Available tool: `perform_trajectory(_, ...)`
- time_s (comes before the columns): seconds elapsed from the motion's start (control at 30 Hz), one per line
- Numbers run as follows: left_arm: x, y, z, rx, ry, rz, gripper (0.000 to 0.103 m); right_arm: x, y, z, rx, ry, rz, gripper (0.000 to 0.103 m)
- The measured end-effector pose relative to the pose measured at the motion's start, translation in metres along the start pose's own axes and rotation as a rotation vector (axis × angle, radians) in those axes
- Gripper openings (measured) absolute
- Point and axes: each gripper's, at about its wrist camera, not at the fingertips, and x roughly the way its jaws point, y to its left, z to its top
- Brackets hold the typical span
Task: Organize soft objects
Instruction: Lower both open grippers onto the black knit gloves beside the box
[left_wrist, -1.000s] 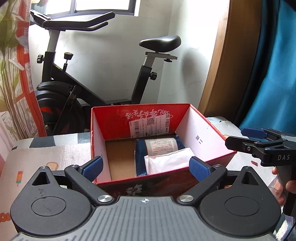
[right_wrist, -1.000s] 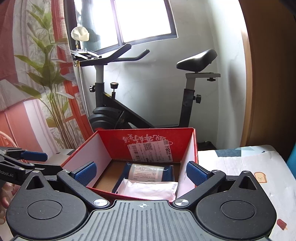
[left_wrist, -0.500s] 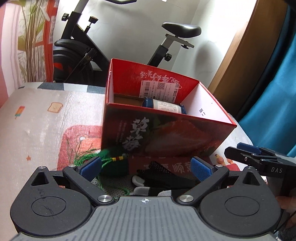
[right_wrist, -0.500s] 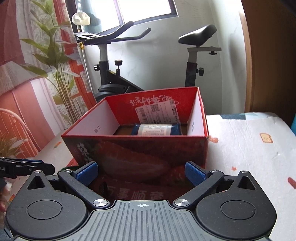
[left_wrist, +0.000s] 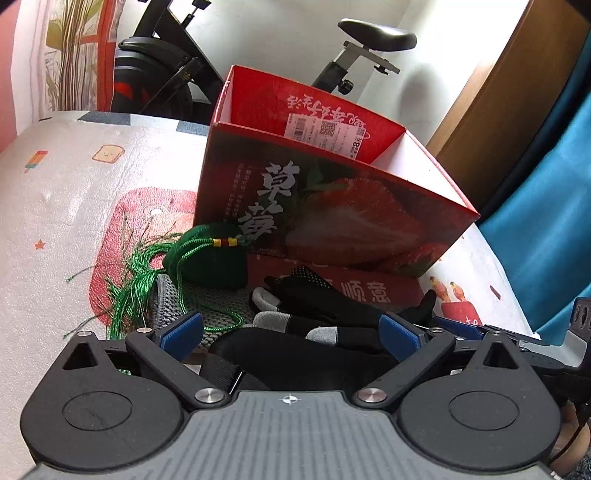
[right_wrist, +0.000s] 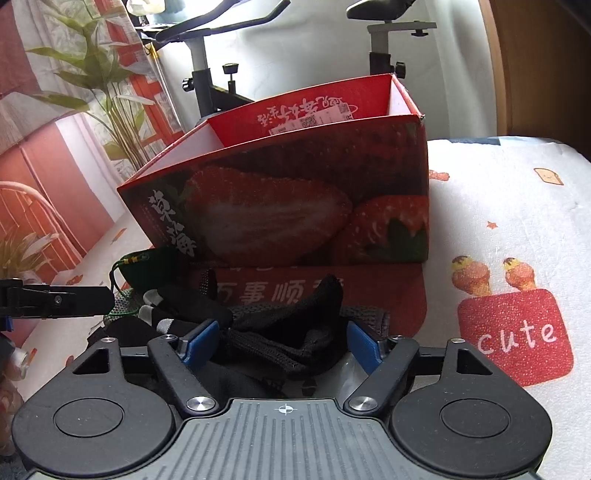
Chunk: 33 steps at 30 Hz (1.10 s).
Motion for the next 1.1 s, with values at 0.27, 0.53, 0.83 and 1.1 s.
perform_trajectory(0.27,0.007,0.002,-0.002,-0.017,0.027,-0.012,0.096,0.007,-0.005,-0.002,-0.006,0.014,-0.016,0.044)
perform_trajectory(0.53,0.016,-0.001,0.004,-0.017,0.038,-0.045,0.076,0.009,-0.008,-0.003,-0.012,0.027,-0.006,0.041)
perform_trajectory(0.83,0.025,-0.015,0.012,0.049,0.049,-0.024,0.076,0.012,-0.008,-0.004,-0.005,0.026,-0.008,0.041)
perform_trajectory(1.1,0.064,-0.011,0.02,0.034,0.118,0.002,0.077,0.012,-0.01,-0.005,0.007,0.024,-0.004,0.041)
